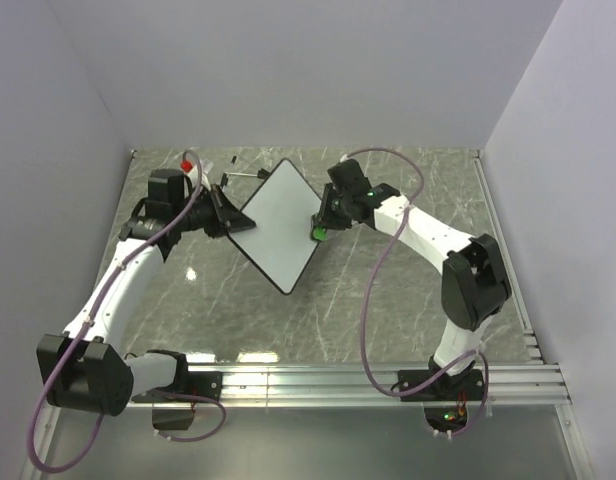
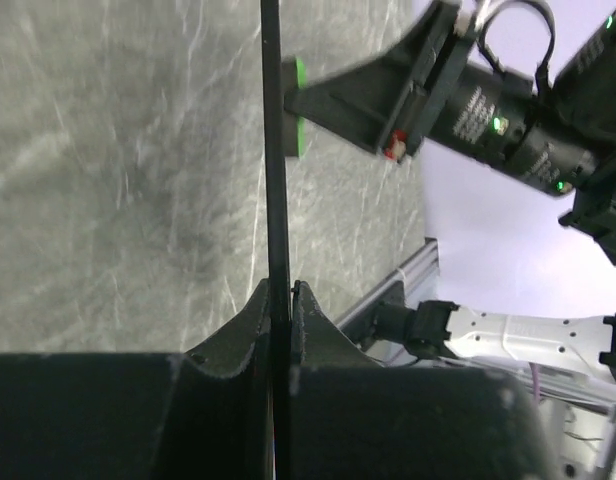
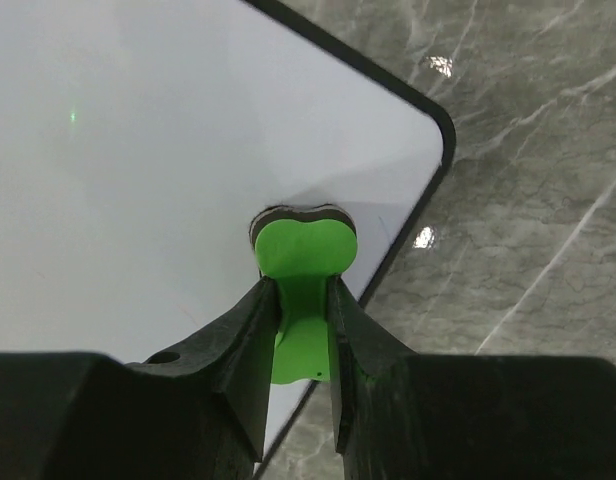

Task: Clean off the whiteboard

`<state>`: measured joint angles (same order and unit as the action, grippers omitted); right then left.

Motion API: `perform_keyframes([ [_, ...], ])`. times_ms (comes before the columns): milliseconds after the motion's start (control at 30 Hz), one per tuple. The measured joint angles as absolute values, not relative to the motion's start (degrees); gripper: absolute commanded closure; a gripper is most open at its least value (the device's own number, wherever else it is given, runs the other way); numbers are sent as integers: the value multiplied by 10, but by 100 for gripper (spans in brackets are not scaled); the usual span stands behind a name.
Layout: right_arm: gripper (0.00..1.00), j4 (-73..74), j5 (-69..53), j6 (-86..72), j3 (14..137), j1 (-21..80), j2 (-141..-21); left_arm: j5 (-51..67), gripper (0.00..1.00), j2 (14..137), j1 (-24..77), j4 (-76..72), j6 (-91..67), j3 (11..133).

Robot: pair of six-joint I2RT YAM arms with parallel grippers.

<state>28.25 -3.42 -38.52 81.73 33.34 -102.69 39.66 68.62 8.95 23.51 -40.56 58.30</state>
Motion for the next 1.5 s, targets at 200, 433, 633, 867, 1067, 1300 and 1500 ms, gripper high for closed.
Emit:
perform_keyframes([
  [200,100,318,-10,-391,818,327,-933,381,100,700,90,229,-360,679],
  [433,93,360,36,-394,825,281,-864,376,100,731,71,187,-334,707],
  [633,0,399,75,-397,776,271,-914,347,100,790,18,188,-308,707],
  [867,0,431,91,-384,752,271,-976,298,100,831,-32,206,-285,749],
  [1067,0,435,94,-373,728,271,-976,285,100,844,-30,193,-275,786],
  [1300,0,436,92,-360,724,271,-976,270,100,896,-29,176,-266,786],
  [1500,0,436,88,-351,724,271,-975,265,100,946,-29,171,-260,785],
])
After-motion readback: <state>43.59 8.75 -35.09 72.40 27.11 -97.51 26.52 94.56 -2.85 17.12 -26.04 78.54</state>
